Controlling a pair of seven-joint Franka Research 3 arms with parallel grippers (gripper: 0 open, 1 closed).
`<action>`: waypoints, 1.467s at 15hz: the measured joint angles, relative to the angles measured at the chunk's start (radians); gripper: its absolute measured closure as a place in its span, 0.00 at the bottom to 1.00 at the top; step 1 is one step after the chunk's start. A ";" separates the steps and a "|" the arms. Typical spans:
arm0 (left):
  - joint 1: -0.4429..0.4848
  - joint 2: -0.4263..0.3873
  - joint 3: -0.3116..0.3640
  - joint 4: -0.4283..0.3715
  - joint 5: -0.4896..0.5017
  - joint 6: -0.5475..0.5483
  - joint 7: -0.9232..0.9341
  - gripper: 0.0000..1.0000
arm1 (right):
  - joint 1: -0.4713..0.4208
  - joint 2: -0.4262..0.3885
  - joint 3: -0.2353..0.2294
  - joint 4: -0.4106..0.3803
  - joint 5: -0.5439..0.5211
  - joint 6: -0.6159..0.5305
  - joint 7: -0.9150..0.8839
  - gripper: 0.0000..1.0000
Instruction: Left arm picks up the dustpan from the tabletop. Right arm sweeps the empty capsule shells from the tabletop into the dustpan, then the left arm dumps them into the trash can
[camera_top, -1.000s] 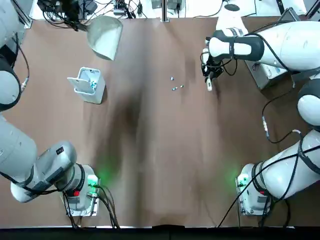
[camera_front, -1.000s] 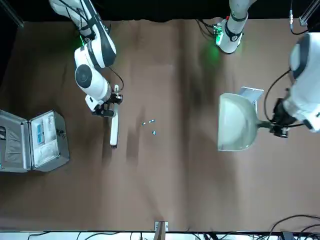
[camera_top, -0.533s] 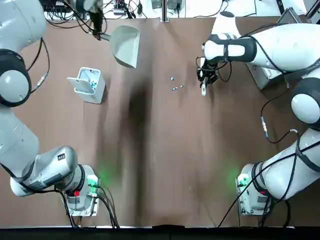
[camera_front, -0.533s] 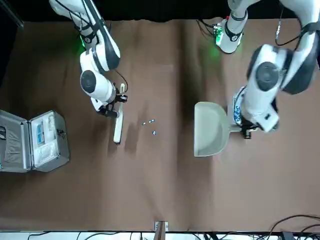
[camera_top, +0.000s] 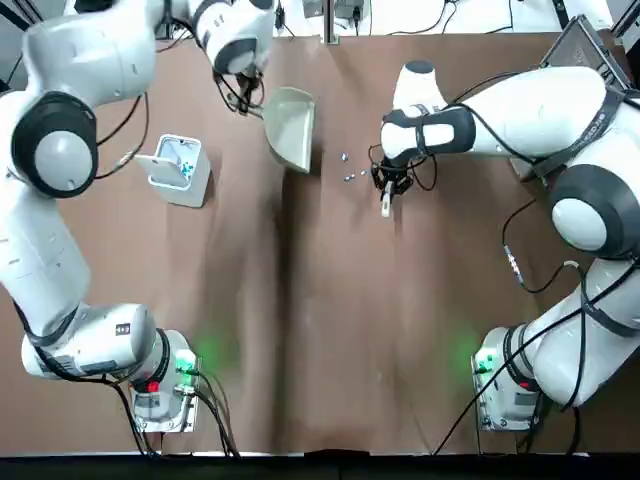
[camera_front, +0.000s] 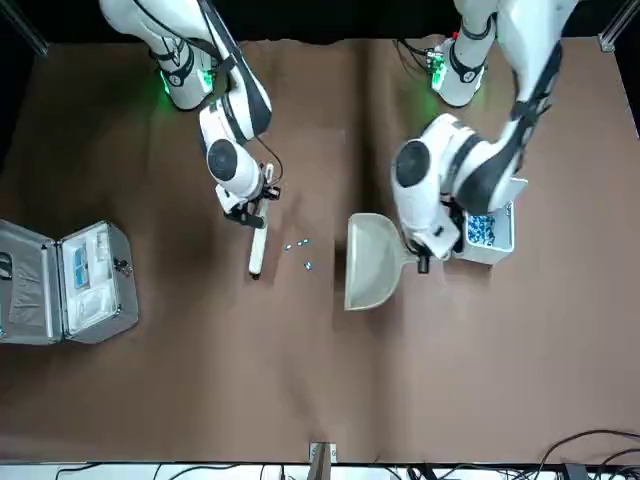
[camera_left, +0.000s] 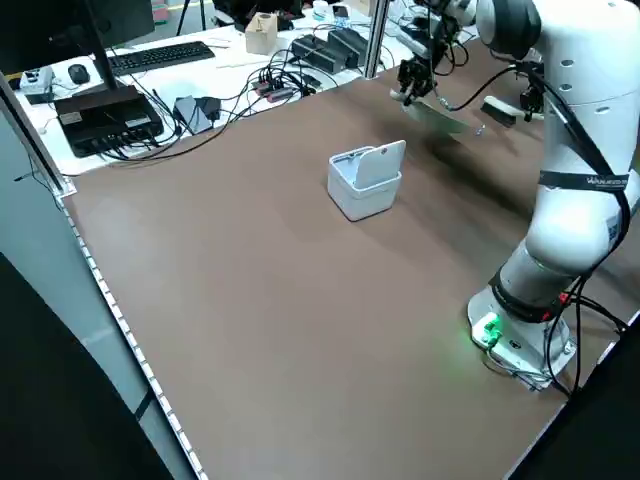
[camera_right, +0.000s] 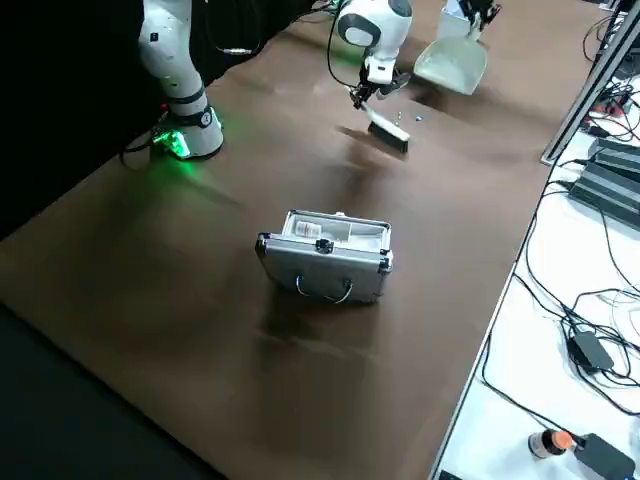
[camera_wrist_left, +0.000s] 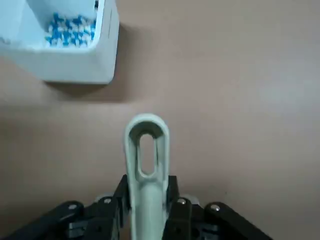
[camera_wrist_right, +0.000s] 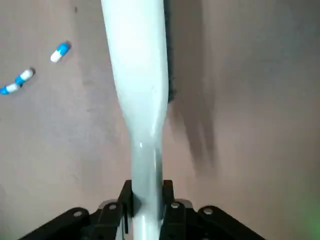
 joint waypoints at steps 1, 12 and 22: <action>-0.023 0.017 0.001 0.007 0.007 0.000 -0.021 0.67 | 0.010 0.005 0.000 0.002 0.005 0.004 0.003 0.73; -0.146 0.112 0.040 0.051 0.026 -0.001 -0.097 0.67 | 0.068 0.129 0.000 0.153 0.014 0.003 0.104 0.73; -0.149 0.148 0.041 0.060 0.075 0.003 -0.157 0.67 | 0.091 0.185 0.000 0.232 0.014 -0.002 0.130 0.73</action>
